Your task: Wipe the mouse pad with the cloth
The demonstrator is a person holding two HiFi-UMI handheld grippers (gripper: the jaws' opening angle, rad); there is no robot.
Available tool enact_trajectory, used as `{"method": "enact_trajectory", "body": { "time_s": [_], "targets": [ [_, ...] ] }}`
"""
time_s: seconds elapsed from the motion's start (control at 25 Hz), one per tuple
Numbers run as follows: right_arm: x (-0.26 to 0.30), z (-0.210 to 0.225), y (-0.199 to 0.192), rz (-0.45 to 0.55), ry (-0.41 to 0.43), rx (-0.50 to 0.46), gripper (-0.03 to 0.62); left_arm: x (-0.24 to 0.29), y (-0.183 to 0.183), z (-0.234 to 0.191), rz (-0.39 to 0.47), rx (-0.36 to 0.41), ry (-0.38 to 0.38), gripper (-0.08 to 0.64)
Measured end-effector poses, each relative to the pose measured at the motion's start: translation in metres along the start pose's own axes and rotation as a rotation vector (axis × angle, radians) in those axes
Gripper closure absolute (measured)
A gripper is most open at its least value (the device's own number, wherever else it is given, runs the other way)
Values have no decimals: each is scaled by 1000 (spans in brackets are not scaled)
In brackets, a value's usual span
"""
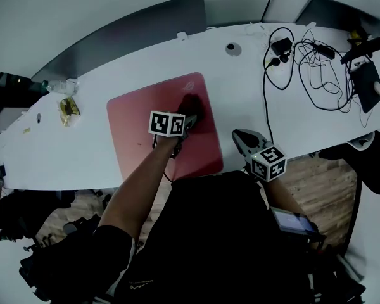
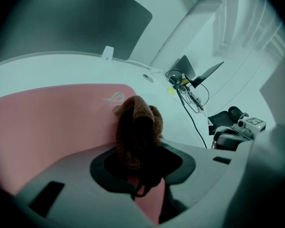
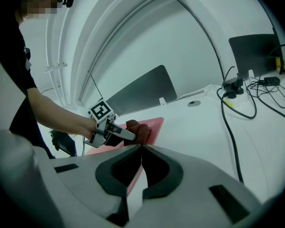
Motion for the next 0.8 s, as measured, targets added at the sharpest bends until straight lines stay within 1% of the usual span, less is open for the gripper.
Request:
{"method": "enact_trajectory", "body": {
  "time_s": [0.28, 0.52, 0.8],
  "targets": [
    [10, -8, 1, -18, 21, -17, 566, -22, -14, -34, 25, -62, 40, 425],
    [19, -15, 1, -35, 42, -32, 566, -44, -30, -65, 37, -79, 89, 425],
    [32, -22, 5, -50, 60, -49, 566, -73, -50, -108, 56, -131, 136, 425]
  ]
}}
Point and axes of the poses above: the fingertips, and each gripper's own axes: x forward along the fingers, z to its right, y out of its top, the point moved 3 cm from there along -x, backward along the fingers, and after that the axes turned 8 degrees about y, right-handed, at the moved point
